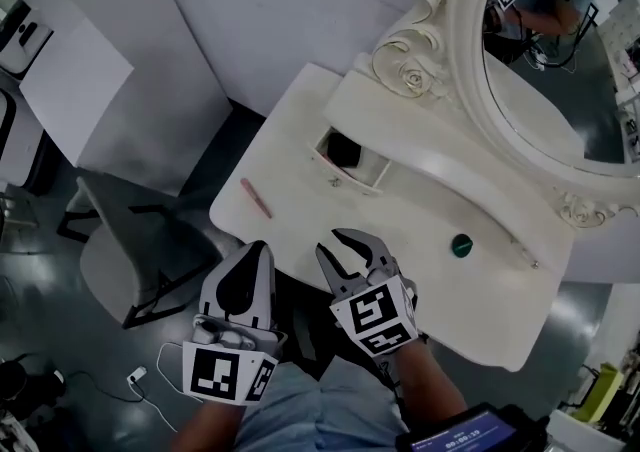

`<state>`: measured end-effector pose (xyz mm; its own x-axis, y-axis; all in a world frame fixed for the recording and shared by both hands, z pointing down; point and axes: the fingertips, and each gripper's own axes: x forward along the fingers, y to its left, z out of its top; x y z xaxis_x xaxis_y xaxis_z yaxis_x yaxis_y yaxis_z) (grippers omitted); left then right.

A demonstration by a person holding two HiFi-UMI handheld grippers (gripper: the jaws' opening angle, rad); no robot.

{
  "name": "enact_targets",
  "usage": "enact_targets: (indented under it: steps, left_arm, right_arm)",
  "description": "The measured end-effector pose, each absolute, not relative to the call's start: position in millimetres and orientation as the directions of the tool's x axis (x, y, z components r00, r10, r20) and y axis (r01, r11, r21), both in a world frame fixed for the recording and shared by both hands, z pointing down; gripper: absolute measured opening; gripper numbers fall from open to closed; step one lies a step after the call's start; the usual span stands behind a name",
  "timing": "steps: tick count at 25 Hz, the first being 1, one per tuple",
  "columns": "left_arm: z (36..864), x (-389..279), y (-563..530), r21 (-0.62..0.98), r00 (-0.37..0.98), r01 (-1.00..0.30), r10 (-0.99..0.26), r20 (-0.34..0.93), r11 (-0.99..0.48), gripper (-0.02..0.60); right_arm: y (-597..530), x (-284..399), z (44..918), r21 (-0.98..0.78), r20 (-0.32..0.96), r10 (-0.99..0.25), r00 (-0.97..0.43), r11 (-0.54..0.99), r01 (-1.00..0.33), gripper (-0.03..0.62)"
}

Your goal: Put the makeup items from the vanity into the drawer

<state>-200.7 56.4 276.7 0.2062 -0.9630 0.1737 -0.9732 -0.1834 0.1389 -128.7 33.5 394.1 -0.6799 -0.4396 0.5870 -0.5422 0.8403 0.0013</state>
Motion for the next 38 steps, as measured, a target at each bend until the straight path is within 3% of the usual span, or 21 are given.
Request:
enact_targets:
  steps: [11,19,25,27,30,38]
  left_arm:
    - [294,-307,26,0.178,0.144,-0.978,-0.97,0.194,-0.109,0.0]
    - [315,-367,-16,0.21,0.139,-0.974,-0.964,0.227,-0.091,0.0]
    - [324,-375,-28,0.223,0.168,-0.968,-0.956,0.242,-0.114,0.0]
    - [324,-375,-31,0.226,0.175,-0.966,-0.956,0.237,-0.121,0.0]
    - [316,-372,-37,0.223,0.187,-0.965,-0.959,0.214,-0.138,0.0]
    - [257,-349,-55,0.2,0.268,-0.949,-0.959,0.097,-0.245,0.0]
  right_arm:
    - [4,-250,442,-0.027,0.668,-0.357,-0.653,0.865,-0.501,0.107]
    - [-20,-281,488,-0.06,0.746,-0.316,-0.586,0.845,-0.532,0.104]
    - [-22,-278,502,-0.081,0.768,-0.301,-0.566,0.831,-0.551,0.1]
    - [-24,-278,502,-0.088,0.769,-0.297,-0.566,0.828,-0.553,0.052]
    - [-26,-278,500,-0.083,0.772,-0.298,-0.561,0.828,-0.554,0.041]
    - [-53,-266,426,0.001,0.706,-0.423,-0.569,0.803,-0.596,0.041]
